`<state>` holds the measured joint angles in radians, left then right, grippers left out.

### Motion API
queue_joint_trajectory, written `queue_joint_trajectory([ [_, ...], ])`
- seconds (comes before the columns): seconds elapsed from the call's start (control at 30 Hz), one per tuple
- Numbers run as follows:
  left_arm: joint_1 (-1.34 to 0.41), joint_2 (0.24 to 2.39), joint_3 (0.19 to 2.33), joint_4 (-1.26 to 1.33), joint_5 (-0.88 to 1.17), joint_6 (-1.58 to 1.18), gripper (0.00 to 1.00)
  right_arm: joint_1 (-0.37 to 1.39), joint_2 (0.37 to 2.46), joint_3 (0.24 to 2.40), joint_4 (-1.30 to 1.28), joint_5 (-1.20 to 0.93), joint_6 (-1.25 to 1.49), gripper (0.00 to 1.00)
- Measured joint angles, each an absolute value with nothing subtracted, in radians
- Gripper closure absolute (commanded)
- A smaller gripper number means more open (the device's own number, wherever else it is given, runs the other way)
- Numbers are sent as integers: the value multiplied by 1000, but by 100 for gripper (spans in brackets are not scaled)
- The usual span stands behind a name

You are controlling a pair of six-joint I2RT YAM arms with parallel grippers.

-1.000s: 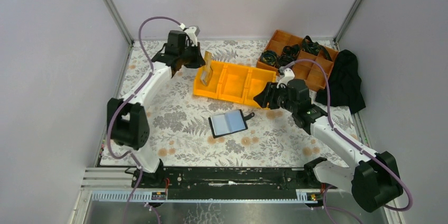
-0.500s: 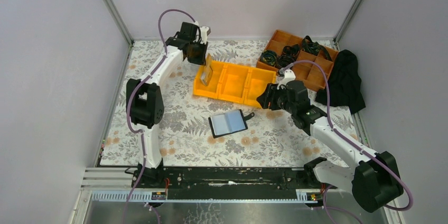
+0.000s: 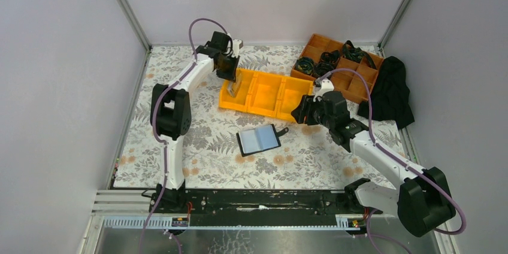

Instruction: Take the credit cards out of the card holder

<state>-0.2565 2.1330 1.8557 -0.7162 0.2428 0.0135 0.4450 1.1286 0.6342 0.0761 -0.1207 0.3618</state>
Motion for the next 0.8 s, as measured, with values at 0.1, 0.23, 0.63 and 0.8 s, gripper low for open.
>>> queue_joint_trajectory([
  [0.1,-262,2139,1856,-716,243,15,100,445,1132,634,76,-121,362,43],
  [0.23,-265,2152,1862,-714,243,18,100,445,1139,634,77,-121,362,43],
  [0.63,-268,2183,1868,-712,207,18,100,445,1159,634,79,-115,362,43],
  [0.8,-268,2184,1868,-712,194,18,100,445,1167,634,79,-114,361,33],
])
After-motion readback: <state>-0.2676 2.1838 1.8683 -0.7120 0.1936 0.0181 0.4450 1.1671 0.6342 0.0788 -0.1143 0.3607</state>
